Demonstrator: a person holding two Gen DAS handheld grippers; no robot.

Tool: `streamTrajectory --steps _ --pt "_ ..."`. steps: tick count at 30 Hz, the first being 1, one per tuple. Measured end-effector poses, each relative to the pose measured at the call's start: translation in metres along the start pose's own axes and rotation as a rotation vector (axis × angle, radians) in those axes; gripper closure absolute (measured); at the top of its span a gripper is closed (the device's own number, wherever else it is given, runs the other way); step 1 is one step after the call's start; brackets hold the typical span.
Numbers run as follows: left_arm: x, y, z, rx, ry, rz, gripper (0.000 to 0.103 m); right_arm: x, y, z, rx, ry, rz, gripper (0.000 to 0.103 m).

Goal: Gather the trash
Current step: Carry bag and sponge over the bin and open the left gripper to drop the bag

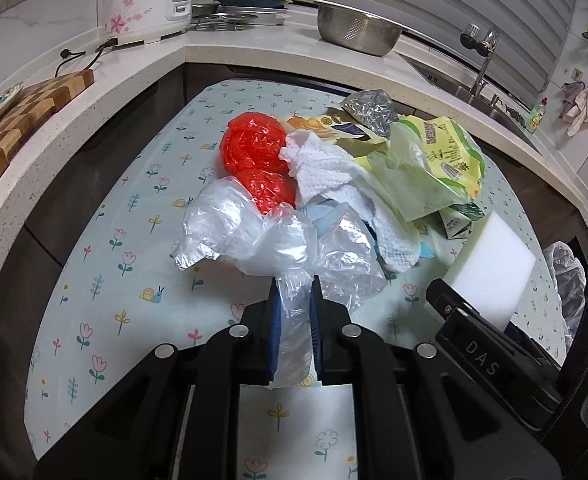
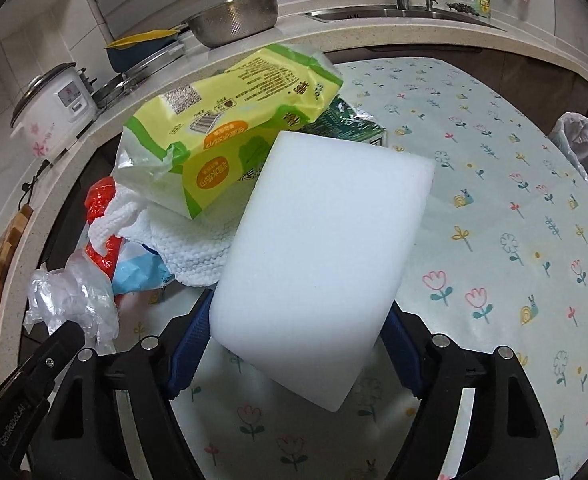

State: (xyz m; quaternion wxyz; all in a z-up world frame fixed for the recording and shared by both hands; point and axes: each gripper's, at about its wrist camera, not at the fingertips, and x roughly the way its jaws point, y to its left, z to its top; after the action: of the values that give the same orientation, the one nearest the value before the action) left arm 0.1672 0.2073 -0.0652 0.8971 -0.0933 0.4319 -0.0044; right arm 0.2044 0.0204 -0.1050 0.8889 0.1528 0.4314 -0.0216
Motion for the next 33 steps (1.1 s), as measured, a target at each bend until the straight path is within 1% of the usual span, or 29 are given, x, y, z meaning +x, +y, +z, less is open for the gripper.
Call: streamTrajectory --steps 5,13,19,23,29,33 --pt "-0.014 -0.027 -0.007 0.035 -0.016 -0.017 0.090 -0.029 -0.023 0.006 0.010 -0.049 -0.006 0.028" --pt "-0.036 -0.088 -0.018 0.108 -0.050 -0.044 0.090 -0.077 -0.071 0.012 0.030 -0.121 -0.024 0.028" --pt "-0.047 -0.143 -0.028 0.177 -0.066 -0.070 0.090 -0.110 -0.119 0.014 0.037 -0.164 -0.062 0.028" --pt "-0.052 -0.180 -0.035 0.216 -0.070 -0.100 0.090 -0.128 -0.158 0.014 0.052 -0.183 -0.099 0.028" --pt "-0.054 -0.229 -0.042 0.271 -0.069 -0.130 0.090 -0.150 -0.210 0.017 0.090 -0.209 -0.146 0.028" --pt "-0.054 -0.258 -0.047 0.304 -0.068 -0.145 0.090 -0.158 -0.239 0.018 0.125 -0.217 -0.159 0.028"
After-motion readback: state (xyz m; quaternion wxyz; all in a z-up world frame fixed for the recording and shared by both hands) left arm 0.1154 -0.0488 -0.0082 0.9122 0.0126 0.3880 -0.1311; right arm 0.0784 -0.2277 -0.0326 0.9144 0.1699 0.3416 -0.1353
